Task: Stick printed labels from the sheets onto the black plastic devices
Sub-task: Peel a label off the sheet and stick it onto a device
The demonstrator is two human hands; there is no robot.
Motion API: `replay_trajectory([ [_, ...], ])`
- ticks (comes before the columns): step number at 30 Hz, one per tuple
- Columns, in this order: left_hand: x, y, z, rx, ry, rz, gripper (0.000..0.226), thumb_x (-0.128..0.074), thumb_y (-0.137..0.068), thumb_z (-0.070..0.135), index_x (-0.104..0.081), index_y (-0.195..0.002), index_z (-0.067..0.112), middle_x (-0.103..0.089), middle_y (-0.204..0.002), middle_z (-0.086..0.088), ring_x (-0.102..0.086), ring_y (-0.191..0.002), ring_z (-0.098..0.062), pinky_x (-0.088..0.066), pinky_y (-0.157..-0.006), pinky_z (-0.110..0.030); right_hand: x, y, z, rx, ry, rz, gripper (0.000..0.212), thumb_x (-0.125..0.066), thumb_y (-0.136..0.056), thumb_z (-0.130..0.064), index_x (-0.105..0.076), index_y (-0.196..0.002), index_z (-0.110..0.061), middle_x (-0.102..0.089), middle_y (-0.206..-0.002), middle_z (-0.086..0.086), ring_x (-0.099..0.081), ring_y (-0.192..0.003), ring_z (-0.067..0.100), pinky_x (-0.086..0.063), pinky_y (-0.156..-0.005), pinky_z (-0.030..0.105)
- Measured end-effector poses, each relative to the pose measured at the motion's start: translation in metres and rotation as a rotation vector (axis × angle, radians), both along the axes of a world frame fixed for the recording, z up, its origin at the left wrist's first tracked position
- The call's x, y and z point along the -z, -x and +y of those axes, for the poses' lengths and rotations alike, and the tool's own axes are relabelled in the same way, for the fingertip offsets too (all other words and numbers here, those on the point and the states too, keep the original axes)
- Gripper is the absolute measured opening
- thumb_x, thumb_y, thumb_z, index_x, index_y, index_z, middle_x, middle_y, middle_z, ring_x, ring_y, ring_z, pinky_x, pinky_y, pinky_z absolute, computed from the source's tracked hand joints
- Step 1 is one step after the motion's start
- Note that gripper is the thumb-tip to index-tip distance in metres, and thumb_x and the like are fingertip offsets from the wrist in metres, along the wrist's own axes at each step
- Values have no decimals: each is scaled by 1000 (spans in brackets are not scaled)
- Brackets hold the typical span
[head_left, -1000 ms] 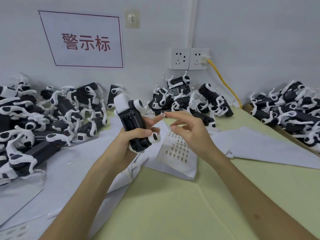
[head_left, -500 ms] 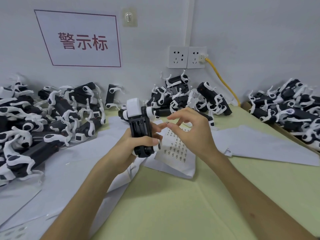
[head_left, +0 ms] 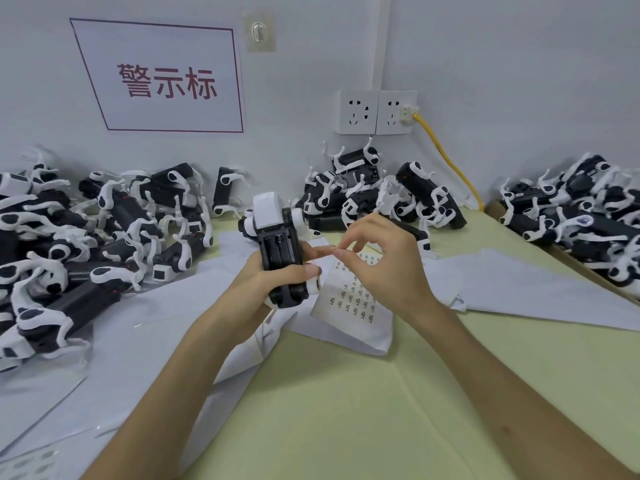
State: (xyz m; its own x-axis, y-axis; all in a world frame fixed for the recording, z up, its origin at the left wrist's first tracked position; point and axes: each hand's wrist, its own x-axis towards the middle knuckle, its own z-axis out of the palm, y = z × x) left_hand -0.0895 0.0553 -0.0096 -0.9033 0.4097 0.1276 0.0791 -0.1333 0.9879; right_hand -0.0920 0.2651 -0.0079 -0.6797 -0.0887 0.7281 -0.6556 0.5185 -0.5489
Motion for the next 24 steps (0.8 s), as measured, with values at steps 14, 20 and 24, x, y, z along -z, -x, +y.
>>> replay_trajectory([
  [14,-11,-11,20,73,-476,-250,59,-38,-101,43,-55,-140,2,-54,-149,-17,-50,-139,-28,-29,-122,-49,21,-12,-36,-132,222,-332,104,-85,-64,-58,-22,-147,-53,-53,-124,-33,-55,-117,-4,-45,-88,13],
  [20,-5,-5,17,74,-366,-181,52,-45,-98,34,-54,-141,7,-59,-142,-5,-53,-133,-20,-34,-115,-46,8,-6,-25,-161,480,-356,88,-87,-76,-34,-35,-146,-32,-65,-127,-2,-64,-115,10,-52,-99,30],
  [24,0,2,15,-165,4,-62,31,-50,-101,15,-72,-122,14,-72,-127,9,-61,-127,-11,-48,-103,-33,-4,-2,-12,-100,659,-322,77,-83,-73,-41,-42,-138,-32,-67,-121,-5,-67,-111,13,-52,-94,27],
])
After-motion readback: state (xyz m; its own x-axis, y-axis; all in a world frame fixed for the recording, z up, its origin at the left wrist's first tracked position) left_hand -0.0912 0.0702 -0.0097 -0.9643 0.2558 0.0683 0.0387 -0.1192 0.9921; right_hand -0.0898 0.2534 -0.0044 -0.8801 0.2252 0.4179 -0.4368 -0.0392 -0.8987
